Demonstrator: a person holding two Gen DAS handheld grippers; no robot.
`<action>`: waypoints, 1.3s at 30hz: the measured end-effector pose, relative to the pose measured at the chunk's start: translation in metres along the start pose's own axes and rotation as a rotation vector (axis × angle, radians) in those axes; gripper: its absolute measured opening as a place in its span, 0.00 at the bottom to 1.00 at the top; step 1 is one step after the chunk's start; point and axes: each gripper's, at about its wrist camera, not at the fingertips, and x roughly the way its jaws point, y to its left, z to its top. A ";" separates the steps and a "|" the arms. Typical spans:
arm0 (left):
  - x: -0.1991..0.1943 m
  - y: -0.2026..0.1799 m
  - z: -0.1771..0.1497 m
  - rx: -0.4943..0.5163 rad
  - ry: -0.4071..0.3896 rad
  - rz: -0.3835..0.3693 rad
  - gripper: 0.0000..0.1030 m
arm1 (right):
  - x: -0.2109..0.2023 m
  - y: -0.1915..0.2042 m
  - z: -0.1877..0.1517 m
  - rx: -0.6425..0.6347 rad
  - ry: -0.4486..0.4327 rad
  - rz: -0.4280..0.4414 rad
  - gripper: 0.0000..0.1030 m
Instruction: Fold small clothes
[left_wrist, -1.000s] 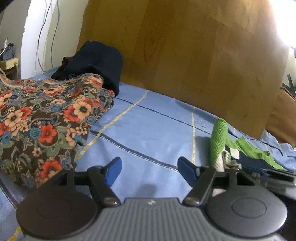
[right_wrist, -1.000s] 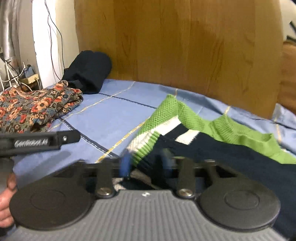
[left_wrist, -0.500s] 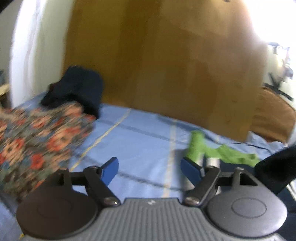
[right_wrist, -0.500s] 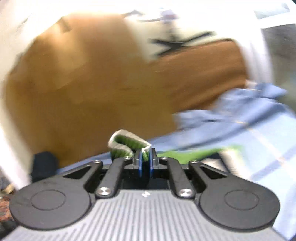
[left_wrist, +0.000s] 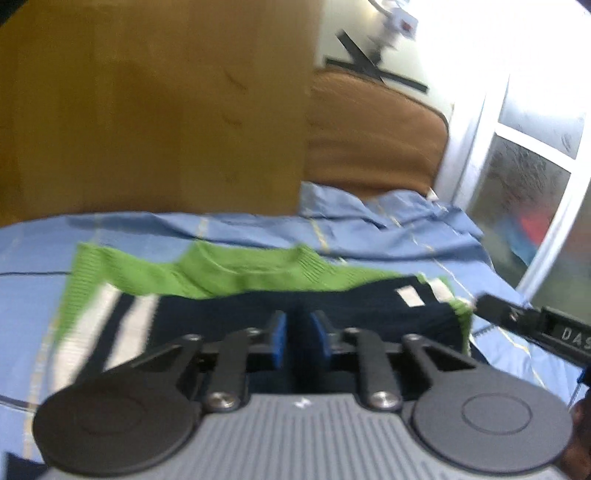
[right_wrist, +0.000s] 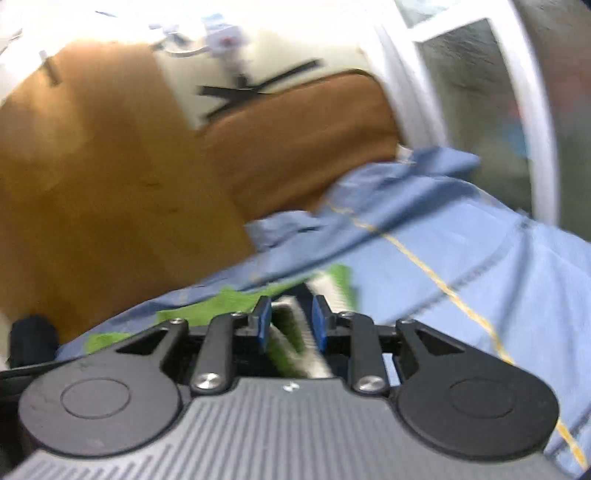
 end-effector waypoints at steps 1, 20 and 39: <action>0.006 -0.002 -0.002 0.004 0.011 -0.005 0.12 | 0.003 0.003 0.000 -0.008 0.019 0.038 0.25; 0.019 -0.016 -0.021 0.134 0.008 0.137 0.35 | 0.041 0.010 -0.020 -0.142 0.169 0.007 0.27; 0.019 -0.014 -0.020 0.109 0.012 0.208 0.62 | 0.012 0.002 -0.019 -0.038 0.033 -0.081 0.66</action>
